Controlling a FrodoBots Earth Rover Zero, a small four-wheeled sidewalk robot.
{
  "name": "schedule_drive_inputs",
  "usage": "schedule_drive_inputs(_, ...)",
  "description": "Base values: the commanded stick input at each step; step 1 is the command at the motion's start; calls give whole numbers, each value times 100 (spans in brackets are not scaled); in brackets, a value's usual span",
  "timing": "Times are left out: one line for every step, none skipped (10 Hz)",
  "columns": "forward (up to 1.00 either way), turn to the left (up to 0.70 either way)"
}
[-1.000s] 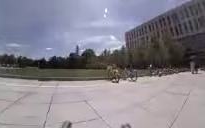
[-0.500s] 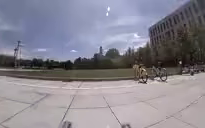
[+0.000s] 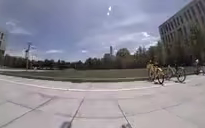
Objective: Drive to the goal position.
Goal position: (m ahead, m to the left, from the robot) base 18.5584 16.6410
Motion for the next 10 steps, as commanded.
schedule_drive_inputs(70,35)
schedule_drive_inputs(70,35)
schedule_drive_inputs(70,35)
schedule_drive_inputs(70,35)
schedule_drive_inputs(70,35)
schedule_drive_inputs(70,35)
schedule_drive_inputs(70,35)
schedule_drive_inputs(70,35)
schedule_drive_inputs(70,35)
schedule_drive_inputs(70,35)
